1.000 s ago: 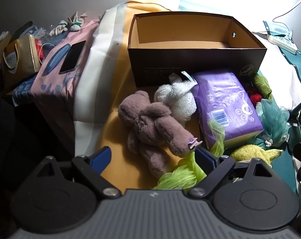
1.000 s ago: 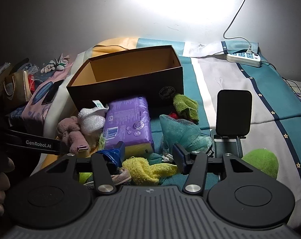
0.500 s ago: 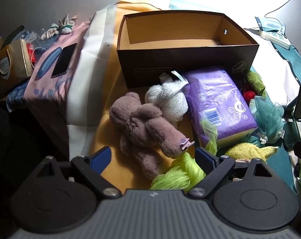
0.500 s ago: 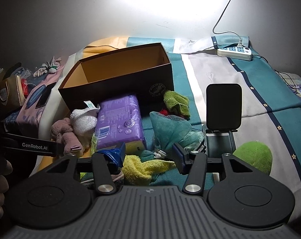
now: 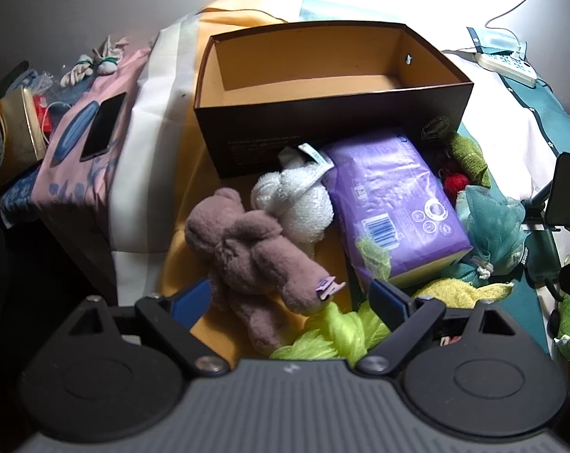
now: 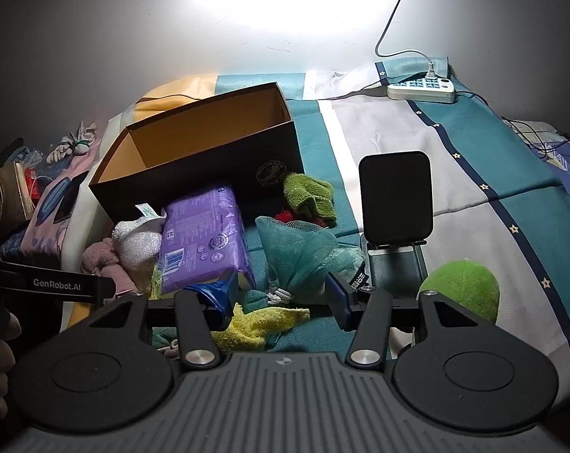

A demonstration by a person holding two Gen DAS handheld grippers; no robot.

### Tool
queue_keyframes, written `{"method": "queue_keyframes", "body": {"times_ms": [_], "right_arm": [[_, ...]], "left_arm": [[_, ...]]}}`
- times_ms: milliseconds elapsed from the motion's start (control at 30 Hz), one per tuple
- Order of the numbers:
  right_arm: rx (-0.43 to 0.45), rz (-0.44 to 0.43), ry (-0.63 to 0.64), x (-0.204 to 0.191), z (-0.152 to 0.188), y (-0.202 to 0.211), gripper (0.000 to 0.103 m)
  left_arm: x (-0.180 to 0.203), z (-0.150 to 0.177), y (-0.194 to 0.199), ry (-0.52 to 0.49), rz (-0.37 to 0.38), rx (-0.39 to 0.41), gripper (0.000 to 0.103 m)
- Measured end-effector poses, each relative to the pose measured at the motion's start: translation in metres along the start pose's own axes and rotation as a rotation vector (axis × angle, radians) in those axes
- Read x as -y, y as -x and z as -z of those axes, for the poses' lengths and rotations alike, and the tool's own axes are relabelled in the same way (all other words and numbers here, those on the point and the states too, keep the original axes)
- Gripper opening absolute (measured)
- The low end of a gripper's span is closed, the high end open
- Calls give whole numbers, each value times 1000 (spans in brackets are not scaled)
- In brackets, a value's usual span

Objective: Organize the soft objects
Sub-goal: 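Grasp the green cucumber plush with the right gripper while the left gripper approaches the striped sock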

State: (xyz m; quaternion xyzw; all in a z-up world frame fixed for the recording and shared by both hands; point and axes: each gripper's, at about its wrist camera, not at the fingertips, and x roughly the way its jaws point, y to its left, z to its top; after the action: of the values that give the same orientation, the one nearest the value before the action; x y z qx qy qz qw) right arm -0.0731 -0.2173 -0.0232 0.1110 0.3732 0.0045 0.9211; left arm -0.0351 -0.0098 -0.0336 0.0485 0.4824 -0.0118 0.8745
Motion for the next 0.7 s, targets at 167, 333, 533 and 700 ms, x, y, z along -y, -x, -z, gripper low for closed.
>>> {"method": "queue_keyframes", "body": {"times_ms": [167, 333, 533, 700], "right_arm": [[1, 1, -17, 7, -2, -1, 35], [5, 4, -30, 14, -5, -2, 35], [7, 11, -42, 26, -9, -2, 35], [4, 31, -68, 40, -11, -3, 35]], "left_arm": [[3, -4, -1, -4, 3, 0, 91], [6, -7, -2, -9, -2, -1, 91], [10, -11, -4, -18, -3, -5, 91], [16, -15, -7, -24, 2, -11, 91]]}}
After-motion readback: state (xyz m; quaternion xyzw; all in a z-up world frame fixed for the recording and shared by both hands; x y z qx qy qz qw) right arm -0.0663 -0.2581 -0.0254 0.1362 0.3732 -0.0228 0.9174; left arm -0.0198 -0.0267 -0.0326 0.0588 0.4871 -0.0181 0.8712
